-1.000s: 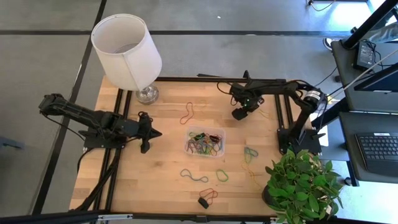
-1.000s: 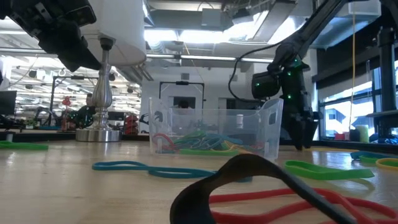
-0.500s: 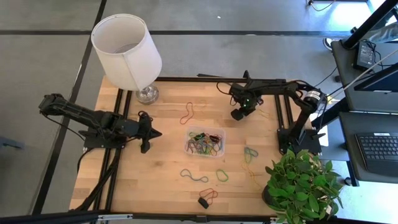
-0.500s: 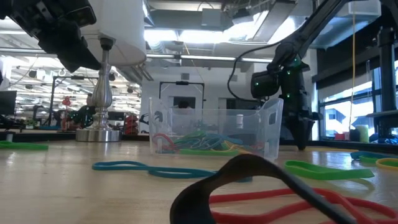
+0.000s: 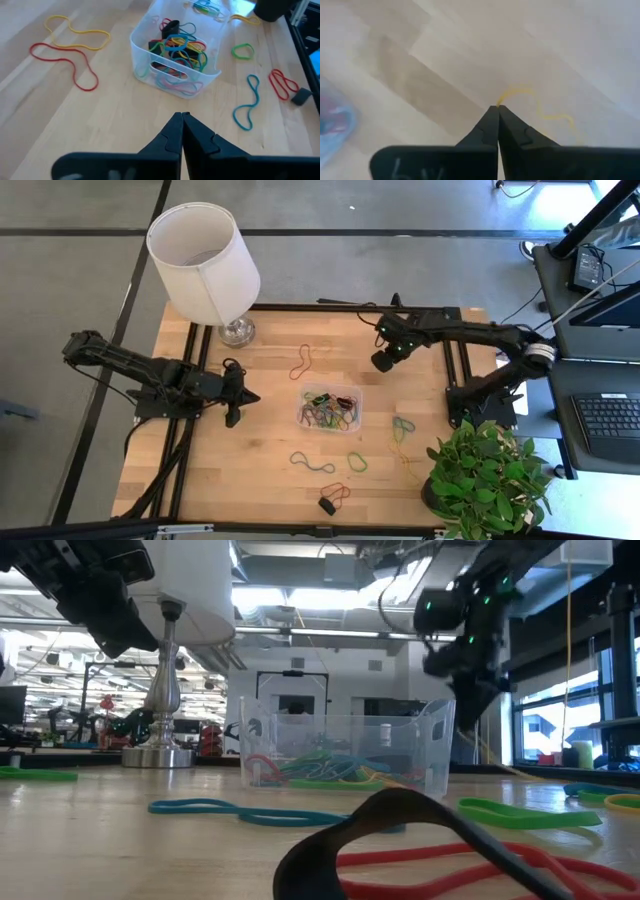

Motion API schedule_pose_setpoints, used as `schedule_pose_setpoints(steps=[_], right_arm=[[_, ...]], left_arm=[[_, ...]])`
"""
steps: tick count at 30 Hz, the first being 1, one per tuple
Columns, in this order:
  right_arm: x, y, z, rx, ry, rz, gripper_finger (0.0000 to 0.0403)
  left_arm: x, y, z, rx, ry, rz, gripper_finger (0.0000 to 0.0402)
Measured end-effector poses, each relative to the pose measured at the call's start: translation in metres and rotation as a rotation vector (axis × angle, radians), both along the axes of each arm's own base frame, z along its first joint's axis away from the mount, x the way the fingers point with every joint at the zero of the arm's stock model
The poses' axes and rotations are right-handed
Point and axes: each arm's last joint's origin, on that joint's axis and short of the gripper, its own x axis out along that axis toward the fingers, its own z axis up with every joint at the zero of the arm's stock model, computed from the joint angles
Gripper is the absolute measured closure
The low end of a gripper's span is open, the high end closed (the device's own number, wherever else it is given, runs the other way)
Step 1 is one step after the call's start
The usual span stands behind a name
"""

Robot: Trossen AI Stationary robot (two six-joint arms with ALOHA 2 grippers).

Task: Pick and place rubber bands into bin
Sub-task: Put the yellow rubber band into the transparent bin

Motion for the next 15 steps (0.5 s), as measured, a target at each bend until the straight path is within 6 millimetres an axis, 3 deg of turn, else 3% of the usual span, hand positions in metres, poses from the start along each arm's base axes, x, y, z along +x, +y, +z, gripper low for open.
schedule_pose_setpoints(steps=[6,15], right_arm=[[-0.010,0.027,0.036,-0.094,-0.122,0.046,0.0402],[-0.025,0.058,0.068,-0.147,-0.266,0.154,0.0403]], left_arm=[[0.000,-0.001,0.000,-0.017,0.006,-0.028,0.0399],[0.000,-0.001,0.000,-0.012,0.006,-0.021,0.0399]])
